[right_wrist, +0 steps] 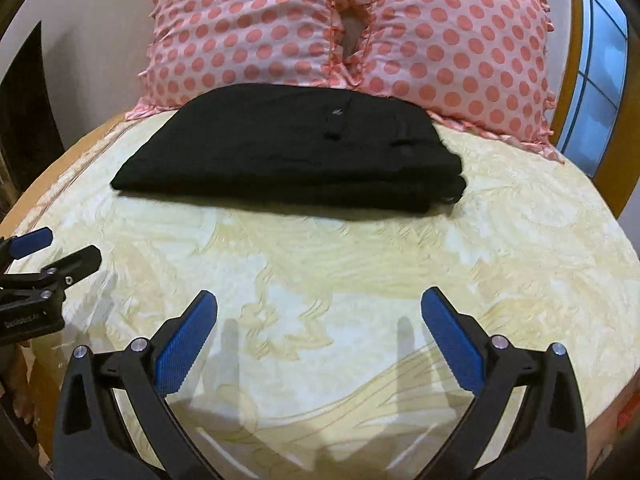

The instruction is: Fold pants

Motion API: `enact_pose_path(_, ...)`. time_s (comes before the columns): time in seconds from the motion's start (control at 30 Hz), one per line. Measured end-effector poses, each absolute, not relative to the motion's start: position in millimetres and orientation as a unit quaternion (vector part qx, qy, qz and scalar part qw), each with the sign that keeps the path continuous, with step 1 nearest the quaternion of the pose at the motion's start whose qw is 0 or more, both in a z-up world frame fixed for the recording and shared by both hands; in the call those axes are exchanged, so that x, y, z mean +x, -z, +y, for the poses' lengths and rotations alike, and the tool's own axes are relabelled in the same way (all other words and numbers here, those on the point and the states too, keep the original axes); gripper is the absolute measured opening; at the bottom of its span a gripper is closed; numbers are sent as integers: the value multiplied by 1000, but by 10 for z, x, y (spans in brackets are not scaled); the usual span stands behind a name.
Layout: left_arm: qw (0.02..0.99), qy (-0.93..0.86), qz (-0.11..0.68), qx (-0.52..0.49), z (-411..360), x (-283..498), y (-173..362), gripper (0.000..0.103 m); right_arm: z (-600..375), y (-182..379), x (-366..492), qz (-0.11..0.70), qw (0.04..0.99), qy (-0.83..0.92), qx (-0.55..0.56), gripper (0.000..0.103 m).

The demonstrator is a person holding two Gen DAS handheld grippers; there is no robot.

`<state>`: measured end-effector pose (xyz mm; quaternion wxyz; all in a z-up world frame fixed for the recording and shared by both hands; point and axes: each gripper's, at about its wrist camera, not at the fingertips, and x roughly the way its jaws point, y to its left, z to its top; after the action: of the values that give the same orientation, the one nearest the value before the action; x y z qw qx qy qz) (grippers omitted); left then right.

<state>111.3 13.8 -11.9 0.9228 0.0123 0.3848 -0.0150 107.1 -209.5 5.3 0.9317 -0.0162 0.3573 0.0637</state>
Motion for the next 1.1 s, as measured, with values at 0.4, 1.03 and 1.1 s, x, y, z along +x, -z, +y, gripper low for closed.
enact_pose_path(0.4,930,5,366,16,120,961,246,101,-2093,76,987,353,934,-48,4,102)
enact_pose_path(1.03,935,3,354,15,124,950,255,101,-2093,99,928,323,946,-25,15,102)
enact_pose_path(1.1,935,3,354,15,123,948,256,101,-2094,99,928,323,946,-26,15,102)
